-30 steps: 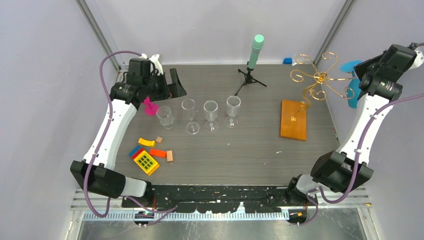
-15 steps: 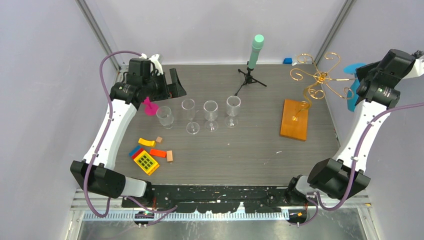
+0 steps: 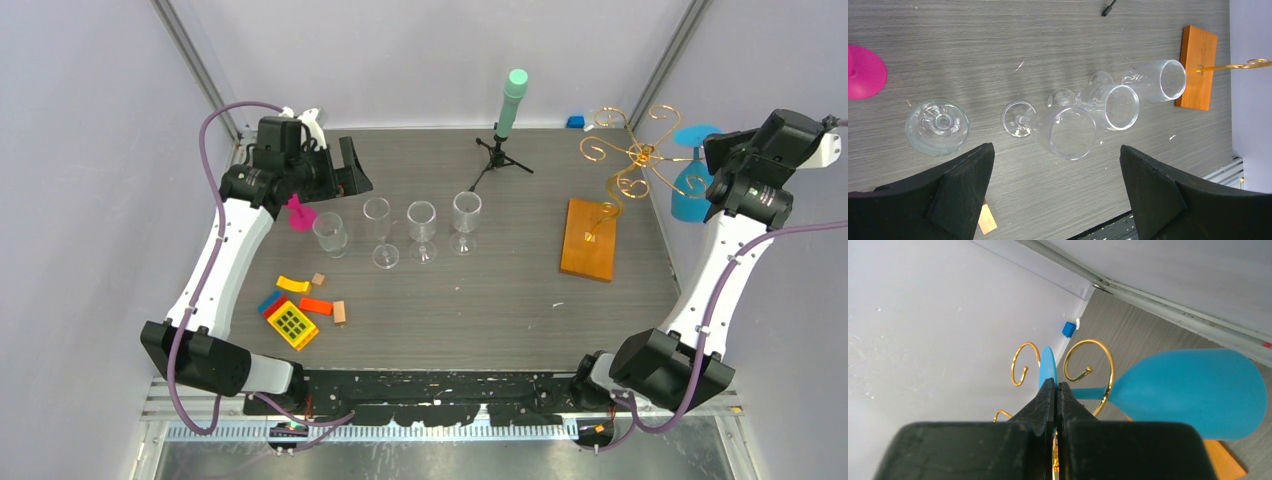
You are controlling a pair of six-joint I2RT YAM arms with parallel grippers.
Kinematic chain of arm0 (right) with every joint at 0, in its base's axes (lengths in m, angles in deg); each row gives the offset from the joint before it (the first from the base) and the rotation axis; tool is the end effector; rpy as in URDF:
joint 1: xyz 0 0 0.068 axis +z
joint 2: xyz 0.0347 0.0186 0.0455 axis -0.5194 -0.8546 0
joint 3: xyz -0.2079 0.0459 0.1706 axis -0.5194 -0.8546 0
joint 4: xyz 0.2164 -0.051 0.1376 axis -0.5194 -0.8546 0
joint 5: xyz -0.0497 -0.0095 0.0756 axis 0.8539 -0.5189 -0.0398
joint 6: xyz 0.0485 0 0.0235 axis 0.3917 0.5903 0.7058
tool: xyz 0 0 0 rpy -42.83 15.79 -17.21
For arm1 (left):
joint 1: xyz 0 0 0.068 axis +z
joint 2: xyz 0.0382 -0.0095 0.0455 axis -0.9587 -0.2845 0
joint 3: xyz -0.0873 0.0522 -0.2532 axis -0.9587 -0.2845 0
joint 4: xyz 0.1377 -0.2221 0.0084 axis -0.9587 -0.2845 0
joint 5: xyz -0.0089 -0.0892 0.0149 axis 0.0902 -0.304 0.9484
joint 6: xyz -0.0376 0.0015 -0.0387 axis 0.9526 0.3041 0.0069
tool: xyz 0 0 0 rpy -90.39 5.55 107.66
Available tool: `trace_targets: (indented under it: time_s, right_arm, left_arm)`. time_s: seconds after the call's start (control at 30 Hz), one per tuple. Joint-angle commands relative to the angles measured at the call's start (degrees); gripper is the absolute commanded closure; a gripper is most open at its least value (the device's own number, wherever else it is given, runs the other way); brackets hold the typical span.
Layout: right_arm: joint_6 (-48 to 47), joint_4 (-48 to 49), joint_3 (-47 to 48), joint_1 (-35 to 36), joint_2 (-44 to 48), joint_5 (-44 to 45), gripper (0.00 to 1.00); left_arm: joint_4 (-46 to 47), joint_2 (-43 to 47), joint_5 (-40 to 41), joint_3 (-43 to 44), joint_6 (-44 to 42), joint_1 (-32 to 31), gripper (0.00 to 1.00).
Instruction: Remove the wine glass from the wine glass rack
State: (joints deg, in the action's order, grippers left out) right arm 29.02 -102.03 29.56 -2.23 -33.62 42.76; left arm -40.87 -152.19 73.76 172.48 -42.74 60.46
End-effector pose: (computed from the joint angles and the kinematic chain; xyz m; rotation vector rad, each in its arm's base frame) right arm 0.2270 -0.1486 0.4549 1.2223 1.4506 0.2149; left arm 0.2763 -0.0733 0.3993 -0.0610 2.3020 -0.6281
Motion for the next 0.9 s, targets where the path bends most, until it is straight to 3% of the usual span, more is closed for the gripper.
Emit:
trace_targets:
  time_s: [0.0,0.27,0.63,0.87]
  right_arm:
    - [4.18,7.35,-1.98,-0.36,1.52,-3.51,1.00]
    - [12.19,17.34,-5.58,-0.41,0.54,-6.59,1.00]
    - [13.15,28.50,-6.38,-0.40,-2.91,-7.73,1.00]
    - [12.70,43.69,-8.90,-0.41,-4.17,-13.82,1.00]
  left_arm:
    - [0.20,0.28,-0.20,1.66,-1.33,0.10,0.00]
    - [-0.31,0.61,0.49,1.75,-1.95,0.09,0.00]
    - [-0.39,0.33,0.48,1.92,-1.96,0.05,0.00]
    - [-0.48,0.56,0.62,2.00,-2.03,0.10,0.00]
